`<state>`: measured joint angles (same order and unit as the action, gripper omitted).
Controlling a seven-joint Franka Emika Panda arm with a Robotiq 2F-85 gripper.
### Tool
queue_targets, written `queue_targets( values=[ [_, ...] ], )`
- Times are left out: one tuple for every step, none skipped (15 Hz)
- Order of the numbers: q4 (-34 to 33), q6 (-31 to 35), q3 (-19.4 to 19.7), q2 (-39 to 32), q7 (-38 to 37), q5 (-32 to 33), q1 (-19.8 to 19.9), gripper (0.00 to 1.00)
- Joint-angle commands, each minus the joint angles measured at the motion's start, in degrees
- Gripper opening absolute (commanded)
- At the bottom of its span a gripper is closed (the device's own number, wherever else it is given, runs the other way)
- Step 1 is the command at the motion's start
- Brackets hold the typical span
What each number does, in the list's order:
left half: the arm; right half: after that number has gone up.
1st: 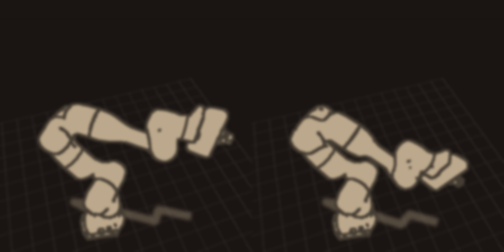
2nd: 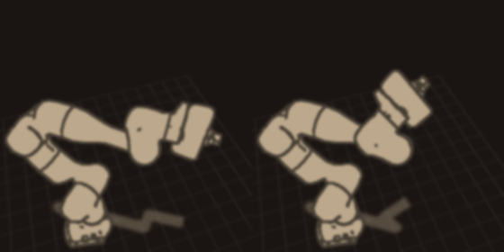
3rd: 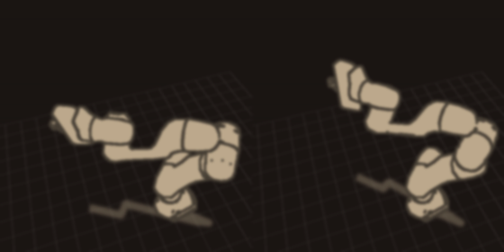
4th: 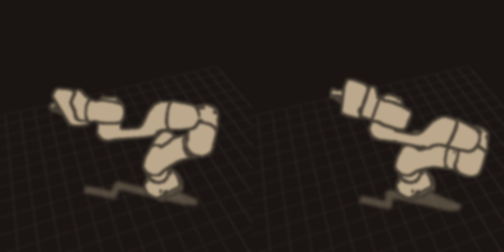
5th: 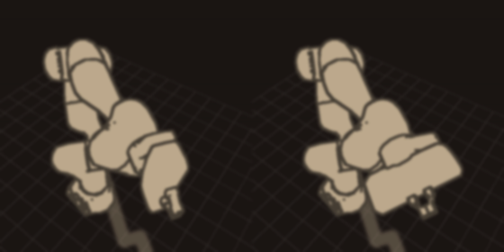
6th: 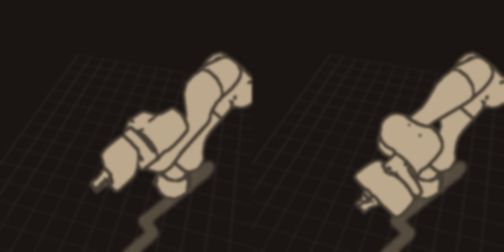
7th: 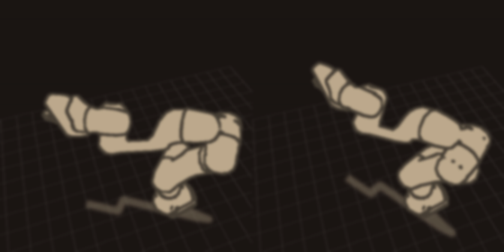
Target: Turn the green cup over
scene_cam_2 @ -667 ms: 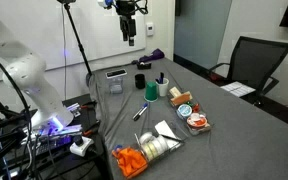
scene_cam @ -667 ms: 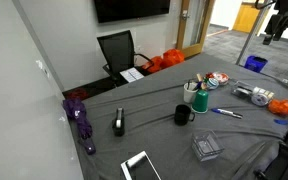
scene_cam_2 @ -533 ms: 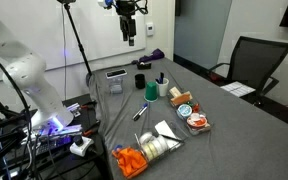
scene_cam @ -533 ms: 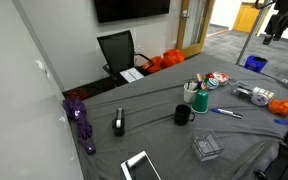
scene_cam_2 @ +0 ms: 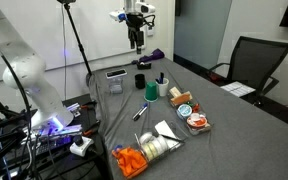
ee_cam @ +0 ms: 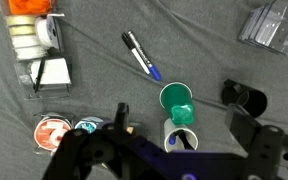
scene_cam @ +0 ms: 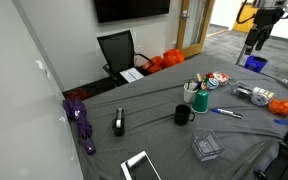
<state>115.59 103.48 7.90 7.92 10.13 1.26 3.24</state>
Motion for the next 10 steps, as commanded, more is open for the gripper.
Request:
queue_targets(
  values=[
    [-0.8, 6.9, -0.9, -5.4, 1.3, -3.2, 0.1, 1.00],
    [-0.5, 9.2, -1.2, -6.6, 1.9, -4.0, 0.1, 1.00],
    [-0.3, 11.0, -1.5, -7.6, 2.4, -4.7, 0.1, 1.00],
    [-0.1, 13.2, -1.8, -8.8, 3.4, -6.0, 0.0, 1.00],
    [-0.1, 14.6, -2.1, -10.0, 4.2, -7.1, 0.0, 1.00],
    [-0.1, 15.9, -2.5, -11.1, 5.0, -8.4, 0.0, 1.00],
    [-0.2, 16.6, -2.9, -12.1, 5.9, -9.4, 0.0, 1.00],
    [0.0, 17.8, -3.3, -13.0, 7.5, -12.0, 0.1, 1.00],
    [0.1, 18.9, -3.8, -13.8, 8.8, -14.1, 0.3, 1.00],
    [0.2, 20.1, -4.1, -14.5, 9.5, -15.3, 0.4, 1.00]
  ],
)
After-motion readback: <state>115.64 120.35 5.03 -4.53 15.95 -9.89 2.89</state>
